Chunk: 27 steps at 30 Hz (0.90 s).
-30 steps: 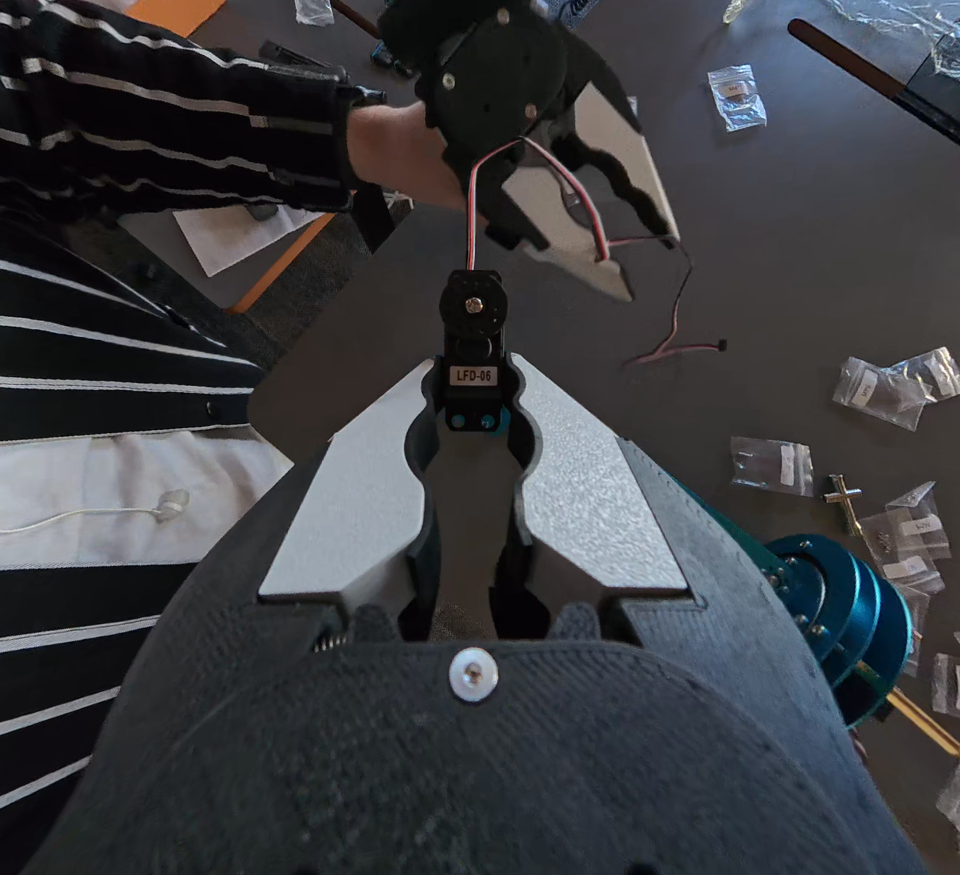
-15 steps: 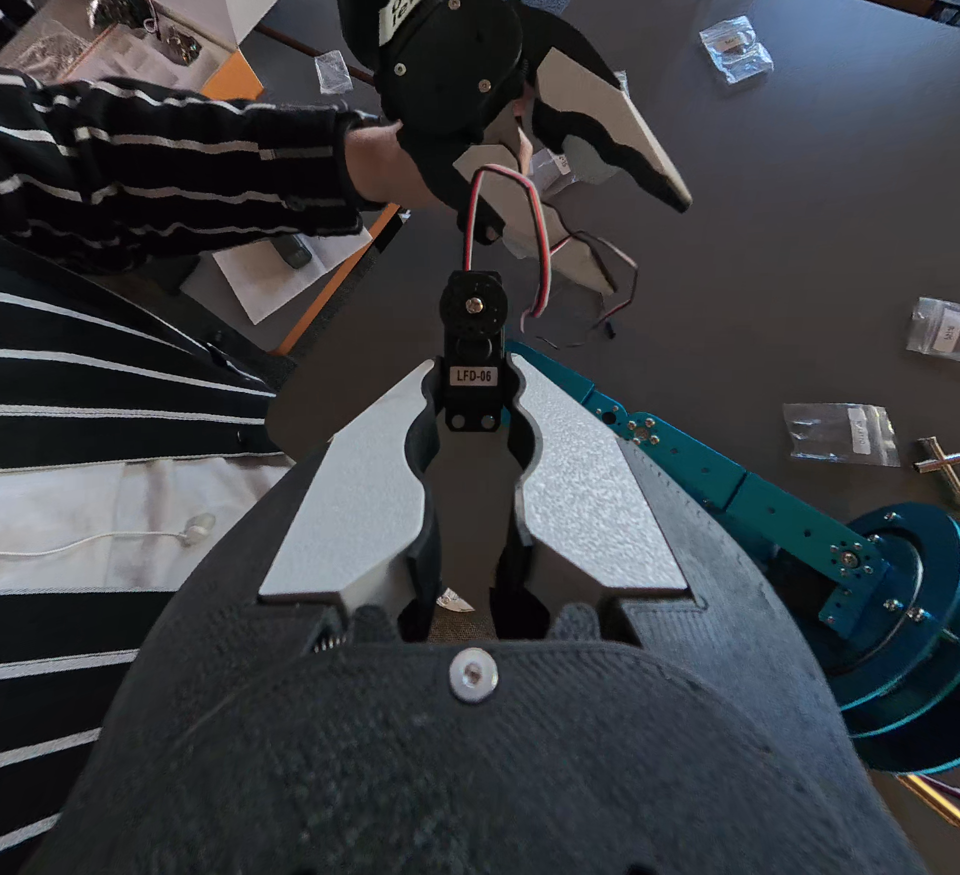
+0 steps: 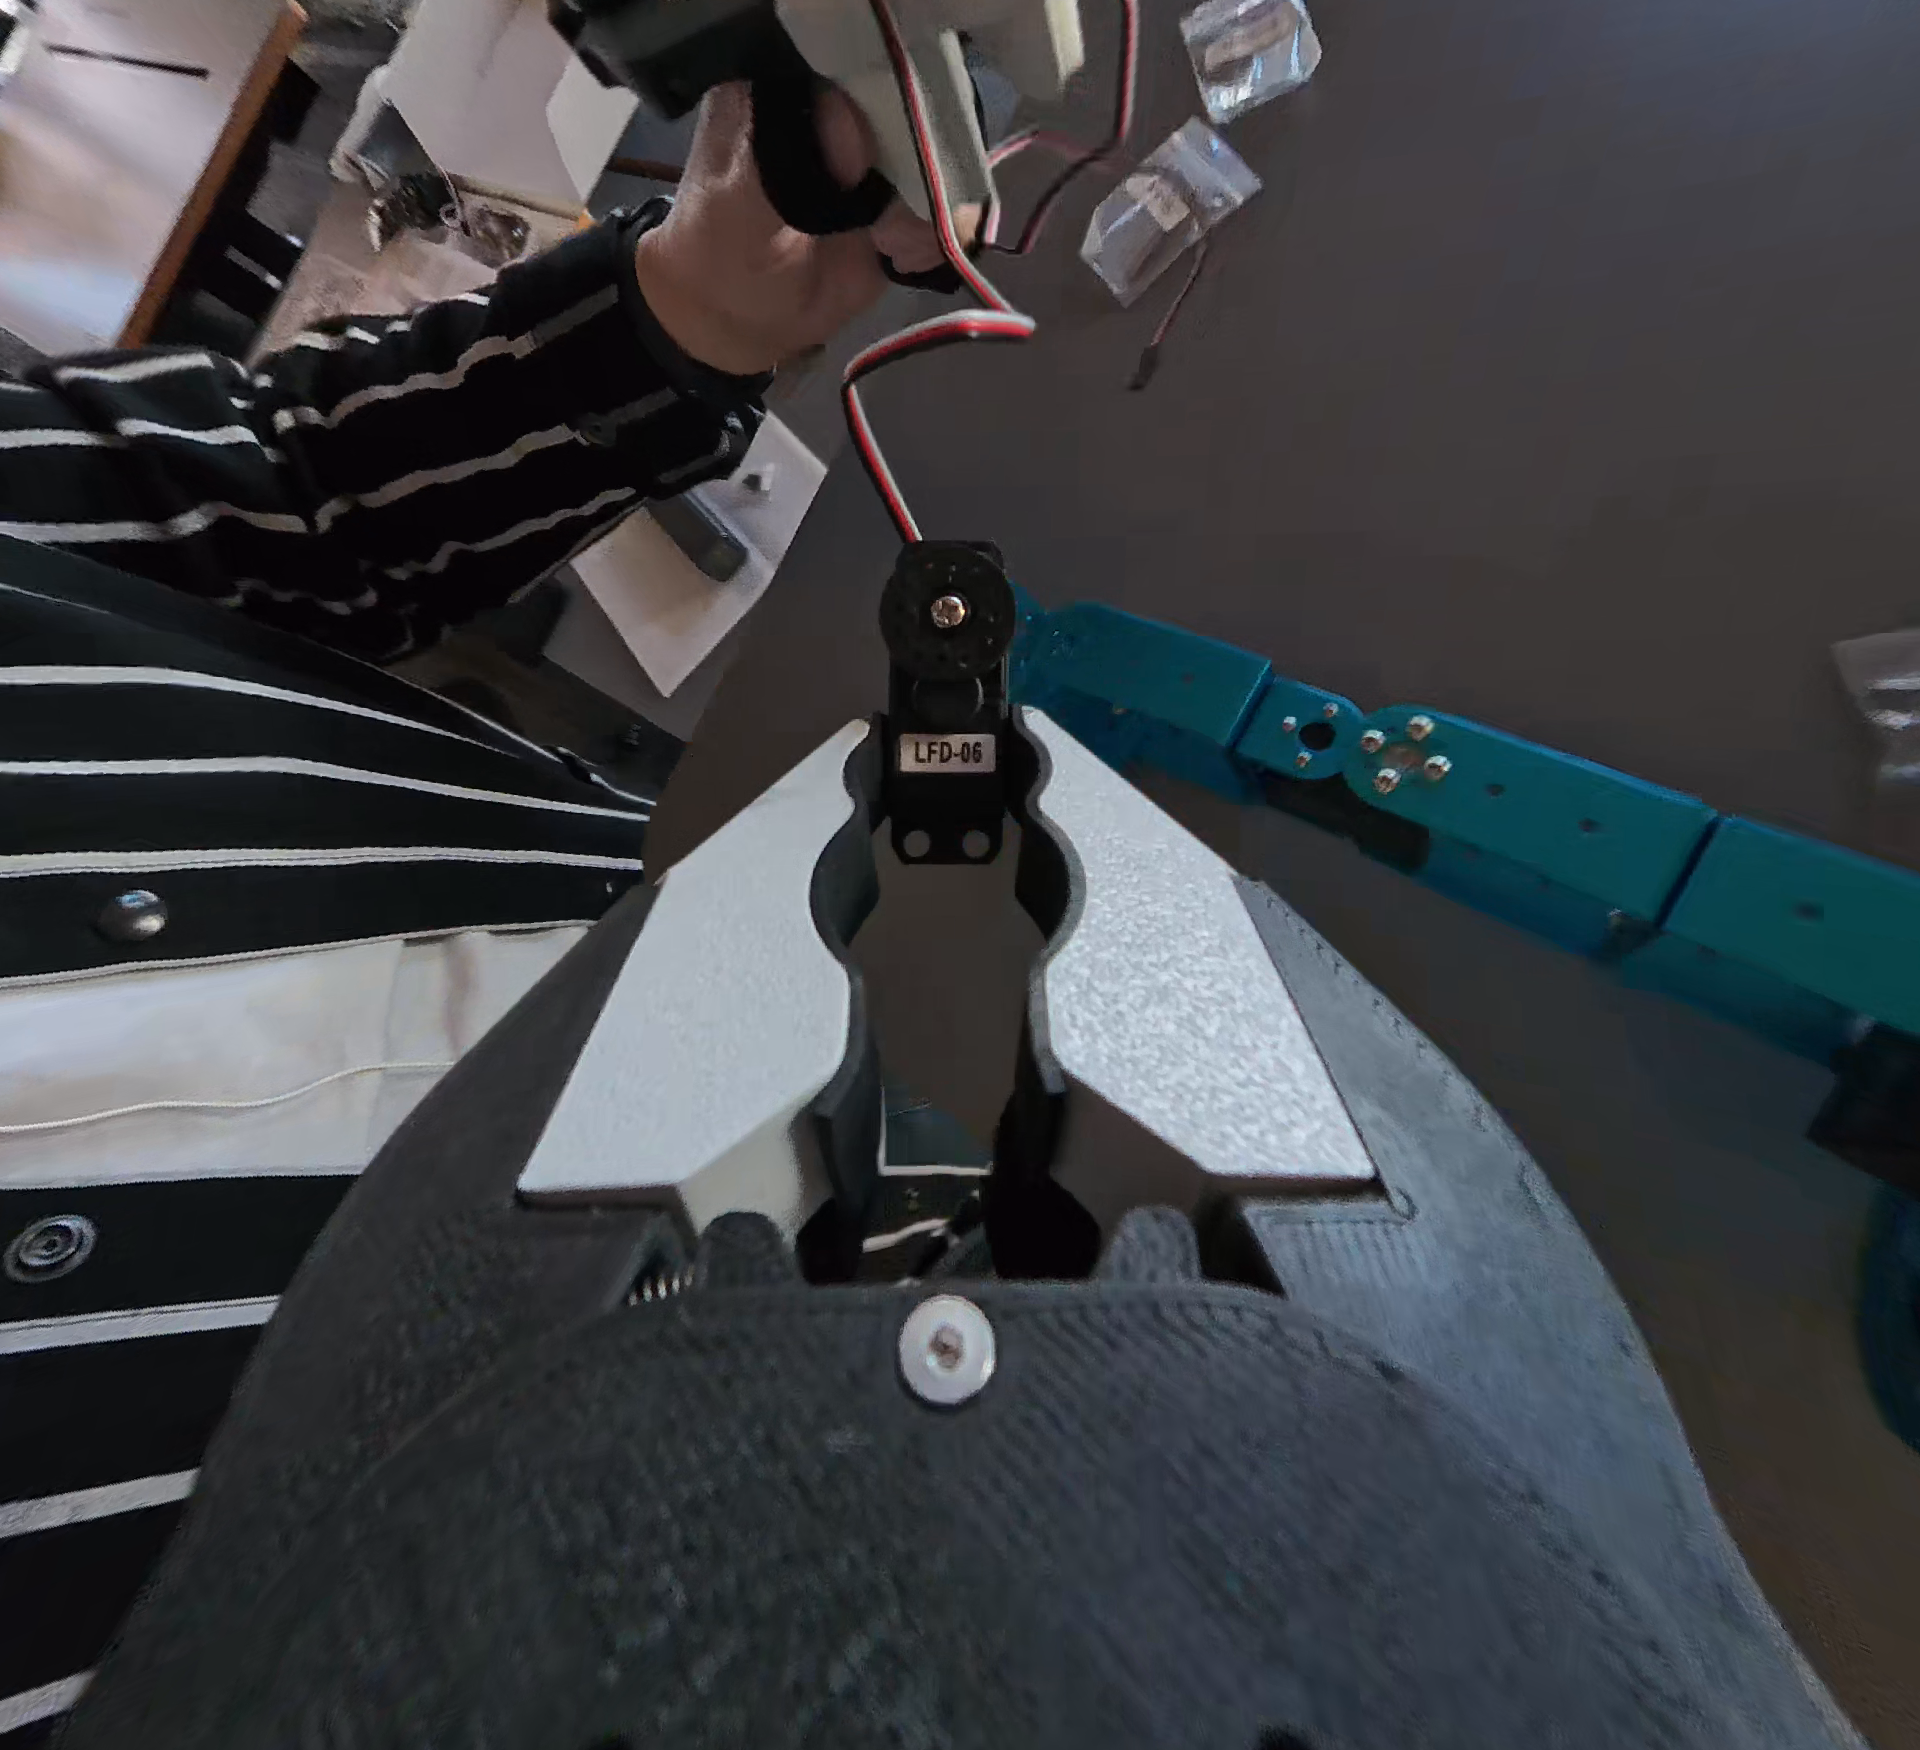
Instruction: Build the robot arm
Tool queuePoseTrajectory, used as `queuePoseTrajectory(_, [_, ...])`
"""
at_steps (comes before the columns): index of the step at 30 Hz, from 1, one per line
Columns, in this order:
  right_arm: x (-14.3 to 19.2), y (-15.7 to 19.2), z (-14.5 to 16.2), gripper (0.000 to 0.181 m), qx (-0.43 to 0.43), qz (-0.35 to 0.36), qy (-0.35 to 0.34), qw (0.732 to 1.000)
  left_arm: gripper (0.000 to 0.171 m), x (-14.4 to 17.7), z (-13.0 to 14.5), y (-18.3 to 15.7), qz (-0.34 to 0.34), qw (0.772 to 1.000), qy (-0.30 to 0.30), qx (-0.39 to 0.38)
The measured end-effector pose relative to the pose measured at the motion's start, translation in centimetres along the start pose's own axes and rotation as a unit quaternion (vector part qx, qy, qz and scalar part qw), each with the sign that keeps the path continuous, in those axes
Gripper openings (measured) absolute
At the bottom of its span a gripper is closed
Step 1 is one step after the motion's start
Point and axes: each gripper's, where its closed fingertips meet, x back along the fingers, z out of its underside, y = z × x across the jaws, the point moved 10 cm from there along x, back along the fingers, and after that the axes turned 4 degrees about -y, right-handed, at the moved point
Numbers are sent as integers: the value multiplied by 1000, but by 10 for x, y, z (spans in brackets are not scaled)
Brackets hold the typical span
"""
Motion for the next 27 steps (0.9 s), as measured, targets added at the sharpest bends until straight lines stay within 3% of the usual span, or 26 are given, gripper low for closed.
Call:
queuePoseTrajectory(6, [-15, -9, 26, 20, -50, -4, 38, 998, 0, 17, -12, -6, -65, 998, 26, -2])
queuePoseTrajectory(14, [-36, -10, 38, 21, -4, 85, 87, 993, 0, 15, -34, -20, -58, 993, 98, 17])
queuePoseTrajectory(20, [-43, -5, 44, 21, 31, 160, 125, 979, 0, 13, -25, -31, -76, 985, 151, -27])
queuePoseTrajectory(27, [-53, 0, 47, 21, 44, 201, 133, 970, 0, 13, -18, -33, -49, 989, 135, 21])
